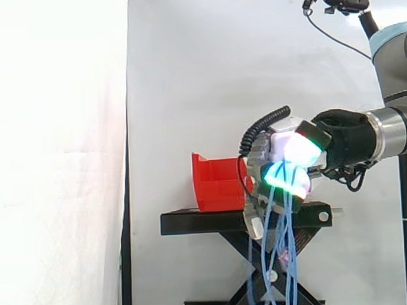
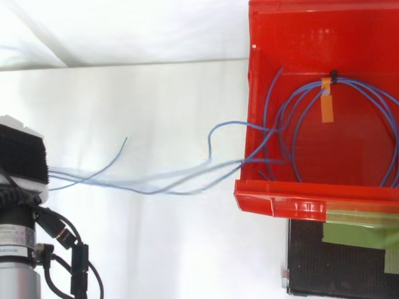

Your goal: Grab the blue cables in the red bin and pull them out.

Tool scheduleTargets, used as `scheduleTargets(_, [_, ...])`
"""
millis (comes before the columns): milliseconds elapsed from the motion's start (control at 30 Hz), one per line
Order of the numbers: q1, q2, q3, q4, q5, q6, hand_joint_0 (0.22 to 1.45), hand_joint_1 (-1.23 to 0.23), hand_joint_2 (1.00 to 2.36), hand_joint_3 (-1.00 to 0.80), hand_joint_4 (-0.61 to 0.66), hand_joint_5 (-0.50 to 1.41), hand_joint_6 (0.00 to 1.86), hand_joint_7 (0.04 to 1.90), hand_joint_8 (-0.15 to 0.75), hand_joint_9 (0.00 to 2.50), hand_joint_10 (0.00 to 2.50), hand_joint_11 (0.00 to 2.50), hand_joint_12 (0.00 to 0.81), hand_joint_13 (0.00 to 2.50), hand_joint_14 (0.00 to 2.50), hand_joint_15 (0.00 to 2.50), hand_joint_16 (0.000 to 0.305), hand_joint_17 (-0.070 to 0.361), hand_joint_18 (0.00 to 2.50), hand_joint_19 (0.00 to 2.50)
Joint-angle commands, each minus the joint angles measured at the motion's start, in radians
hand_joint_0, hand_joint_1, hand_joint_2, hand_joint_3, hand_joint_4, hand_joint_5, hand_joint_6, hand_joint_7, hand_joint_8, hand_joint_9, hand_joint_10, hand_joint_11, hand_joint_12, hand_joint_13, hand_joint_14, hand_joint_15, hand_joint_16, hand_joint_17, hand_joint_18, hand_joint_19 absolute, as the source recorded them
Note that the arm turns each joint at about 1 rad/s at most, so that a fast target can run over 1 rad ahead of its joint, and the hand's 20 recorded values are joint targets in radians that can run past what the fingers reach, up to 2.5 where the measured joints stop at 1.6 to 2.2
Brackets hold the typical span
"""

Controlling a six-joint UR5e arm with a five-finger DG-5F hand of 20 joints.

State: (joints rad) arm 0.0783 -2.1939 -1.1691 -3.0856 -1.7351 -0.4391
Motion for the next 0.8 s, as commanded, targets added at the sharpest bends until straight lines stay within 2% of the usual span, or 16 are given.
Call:
scheduleTargets(0, [0.0, 0.0, 0.0, 0.01, 0.025, 0.104, 0.89, -0.83, 1.0, -1.0, 0.09, 1.11, 0.14, 0.88, 0.216, 1.13, 0.02, 0.55, 0.284, 0.83, 0.02, 0.45, 0.035, 0.078, 0.58, 0.58])
scheduleTargets(100, [0.003, 0.0, -0.001, 0.008, 0.035, 0.161, 0.89, -0.83, 1.0, -1.0, 0.11, 1.11, 0.14, 0.88, 0.223, 1.13, 0.02, 0.55, 0.283, 0.83, 0.02, 0.46, 0.035, 0.078, 0.58, 0.58])
scheduleTargets(200, [0.005, 0.0, 0.0, 0.007, 0.037, 0.187, 0.89, -0.83, 1.0, -1.0, 0.1, 1.11, 0.14, 0.88, 0.223, 1.13, 0.02, 0.55, 0.284, 0.84, 0.02, 0.46, 0.035, 0.078, 0.58, 0.58])
scheduleTargets(267, [0.008, 0.0, 0.0, 0.005, 0.043, 0.237, 0.89, -0.83, 1.0, -1.0, 0.11, 1.11, 0.14, 0.88, 0.228, 1.13, 0.02, 0.55, 0.283, 0.85, 0.02, 0.47, 0.034, 0.077, 0.58, 0.59])
scheduleTargets(400, [0.009, 0.0, 0.0, 0.005, 0.048, 0.288, 0.89, -0.83, 1.0, -1.0, 0.1, 1.11, 0.14, 0.88, 0.225, 1.14, 0.02, 0.56, 0.286, 0.97, 0.02, 0.55, 0.034, 0.077, 0.6, 0.6])
scheduleTargets(433, [0.009, -0.001, 0.0, 0.005, 0.048, 0.293, 0.89, -0.82, 1.0, -1.0, 0.11, 1.11, 0.14, 0.88, 0.222, 1.14, 0.02, 0.56, 0.288, 1.08, 0.02, 0.64, 0.034, 0.077, 0.63, 0.6])
scheduleTargets(533, [0.009, 0.0, 0.0, 0.005, 0.048, 0.294, 0.9, -0.82, 1.0, -1.0, 0.11, 1.11, 0.14, 0.89, 0.225, 1.15, 0.02, 0.57, 0.296, 1.21, 0.03, 0.81, 0.034, 0.076, 0.67, 0.65])
scheduleTargets(767, [0.009, 0.0, -0.001, 0.005, 0.048, 0.294, 0.9, -0.82, 1.0, -1.0, 0.12, 1.11, 0.12, 0.9, 0.227, 1.15, 0.03, 0.58, 0.306, 1.41, 0.03, 1.14, 0.034, 0.076, 0.83, 0.81])
